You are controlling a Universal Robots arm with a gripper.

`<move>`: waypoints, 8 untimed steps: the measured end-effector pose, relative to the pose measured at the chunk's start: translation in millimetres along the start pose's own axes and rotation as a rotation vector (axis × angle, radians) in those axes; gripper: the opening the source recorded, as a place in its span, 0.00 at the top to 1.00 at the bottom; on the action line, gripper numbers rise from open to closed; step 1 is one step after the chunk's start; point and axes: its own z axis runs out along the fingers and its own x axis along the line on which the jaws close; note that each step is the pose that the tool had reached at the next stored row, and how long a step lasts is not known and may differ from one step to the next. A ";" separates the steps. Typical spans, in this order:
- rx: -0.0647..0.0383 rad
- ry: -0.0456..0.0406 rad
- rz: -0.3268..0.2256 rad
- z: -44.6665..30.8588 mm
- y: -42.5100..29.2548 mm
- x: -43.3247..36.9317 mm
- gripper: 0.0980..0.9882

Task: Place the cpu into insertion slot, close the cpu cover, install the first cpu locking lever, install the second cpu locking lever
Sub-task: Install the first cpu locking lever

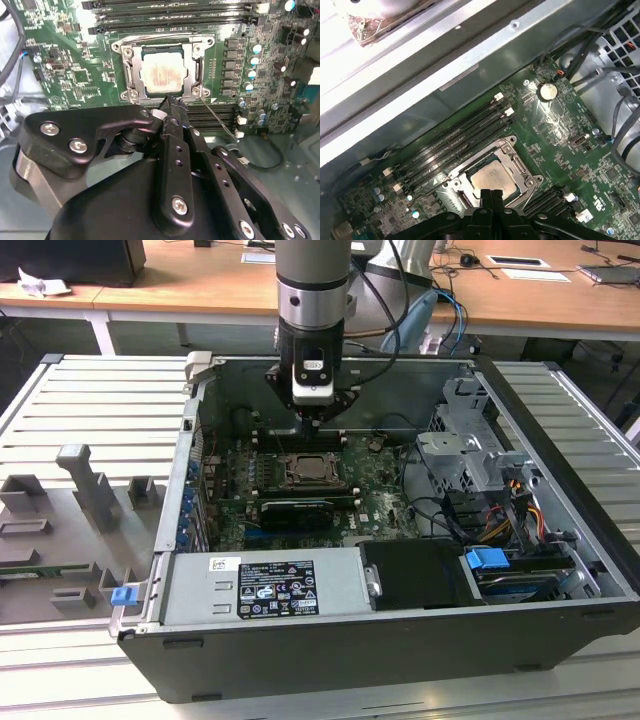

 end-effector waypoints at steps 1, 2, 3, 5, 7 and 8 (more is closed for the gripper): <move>0.000 0.0017 -0.028 0.0 0.0 0.0 0.99; 0.000 0.0028 -0.046 0.0 0.0 0.0 0.99; 0.000 0.0038 -0.064 0.0 0.0 0.0 0.99; -0.001 0.0076 -0.122 0.1 0.0 0.0 0.99; -0.001 0.0102 -0.161 0.2 0.0 0.0 0.99; -0.001 0.0115 -0.181 0.2 0.0 0.0 0.99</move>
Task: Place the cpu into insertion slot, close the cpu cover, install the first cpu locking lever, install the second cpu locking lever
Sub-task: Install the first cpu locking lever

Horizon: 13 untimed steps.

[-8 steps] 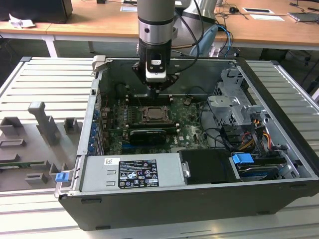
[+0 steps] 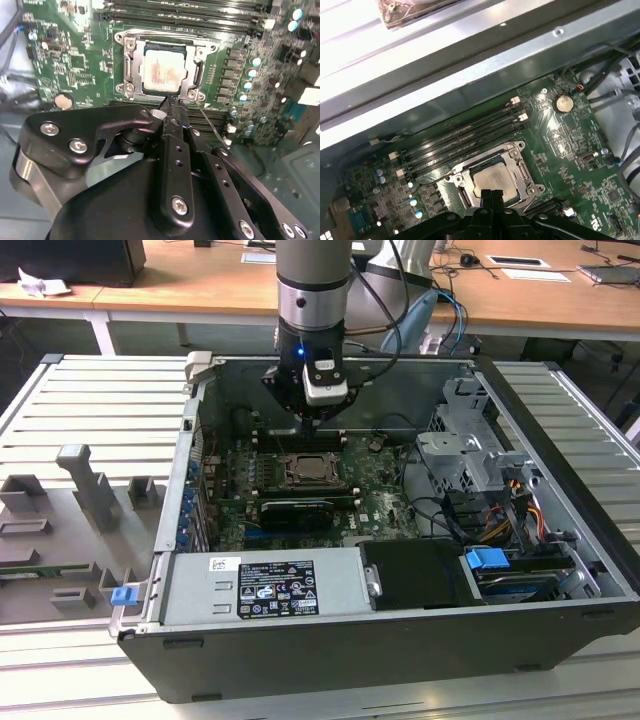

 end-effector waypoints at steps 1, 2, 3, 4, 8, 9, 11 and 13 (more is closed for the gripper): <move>0.000 0.0020 -0.030 0.0 0.0 0.0 0.99; -0.001 0.0049 -0.074 0.0 0.0 0.0 0.99; -0.001 0.0078 -0.119 0.0 0.0 0.0 0.99; -0.001 0.0087 -0.135 0.0 0.0 0.0 0.99; -0.001 0.0135 -0.213 0.0 0.0 0.0 0.99; -0.001 0.0148 -0.233 0.0 0.0 0.0 0.99; -0.002 0.0174 -0.272 0.0 0.0 0.0 0.99; -0.002 0.0202 -0.315 0.0 0.0 0.0 0.99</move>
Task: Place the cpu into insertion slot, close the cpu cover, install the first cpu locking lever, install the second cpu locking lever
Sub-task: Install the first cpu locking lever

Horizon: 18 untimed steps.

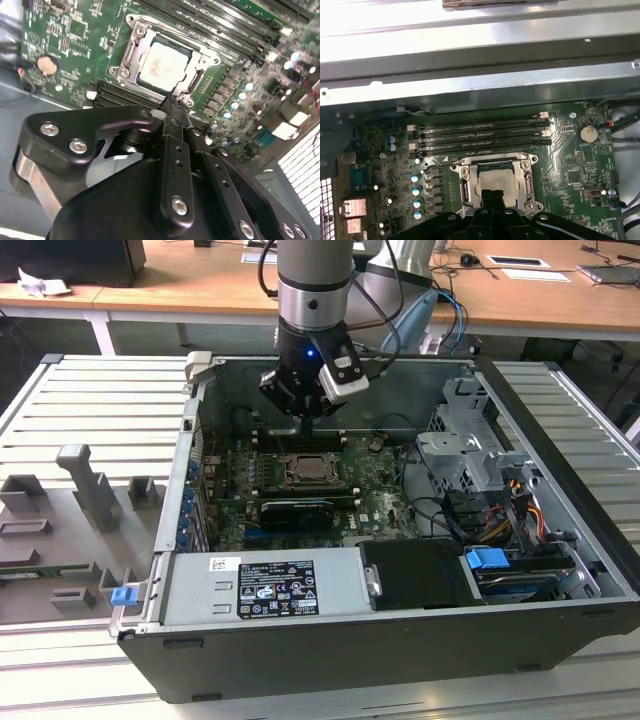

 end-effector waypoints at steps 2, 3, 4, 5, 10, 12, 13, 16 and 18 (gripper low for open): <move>-0.001 0.0026 -0.041 0.1 0.0 0.0 0.99; -0.001 0.0060 -0.094 0.1 0.0 0.0 0.99; -0.001 0.0074 -0.116 0.1 0.0 0.0 0.99; -0.002 0.0083 -0.130 0.1 0.0 0.0 0.99; -0.002 0.0088 -0.140 0.2 -0.4 5.6 0.99; -0.002 0.0088 -0.140 0.1 -0.7 11.1 0.99; -0.002 0.0088 -0.140 0.1 -0.7 12.4 0.99; -0.002 0.0088 -0.140 -0.1 -1.1 16.8 0.99; -0.002 0.0084 -0.140 -0.1 -1.4 20.6 0.99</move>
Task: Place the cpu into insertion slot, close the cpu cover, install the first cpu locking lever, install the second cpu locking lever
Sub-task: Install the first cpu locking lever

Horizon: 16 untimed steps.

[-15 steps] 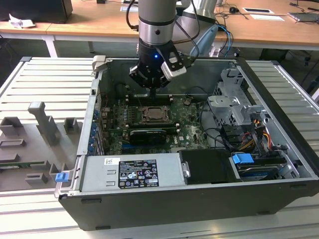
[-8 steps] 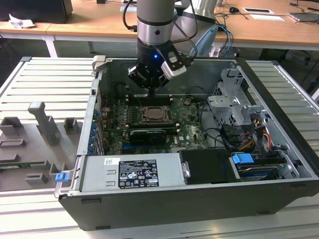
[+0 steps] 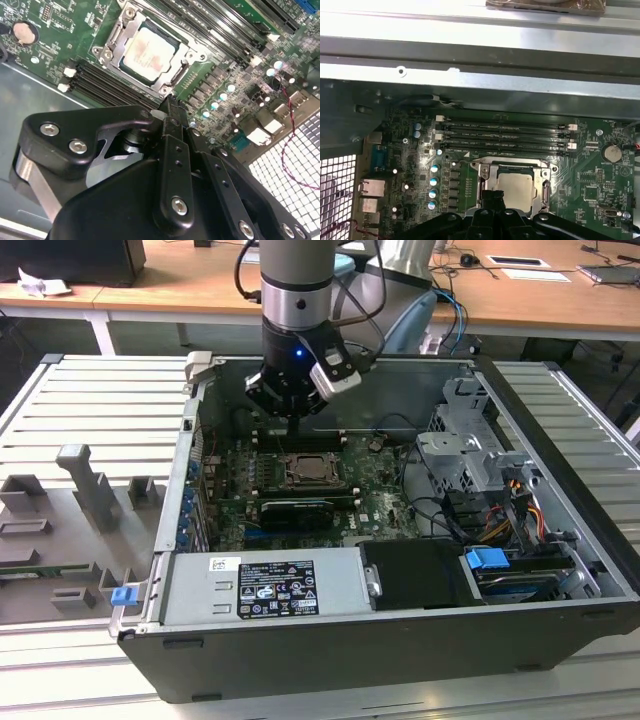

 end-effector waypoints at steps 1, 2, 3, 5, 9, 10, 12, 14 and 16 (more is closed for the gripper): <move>0.000 -0.0001 0.000 0.0 0.1 2.2 0.99; 0.000 -0.0001 0.000 -0.1 0.2 3.5 0.99; 0.000 -0.0002 0.000 -0.1 0.4 6.9 0.99; 0.000 -0.0002 0.000 -0.1 0.7 11.8 0.99; 0.000 -0.0005 0.004 -0.2 1.9 21.9 0.99; 0.000 -0.0005 0.005 -0.2 2.4 26.4 0.99; 0.000 -0.0005 0.005 -0.2 3.0 31.4 0.99; 0.000 -0.0006 0.005 0.1 3.8 34.8 0.99; 0.000 -0.0006 0.005 0.8 5.0 36.8 0.99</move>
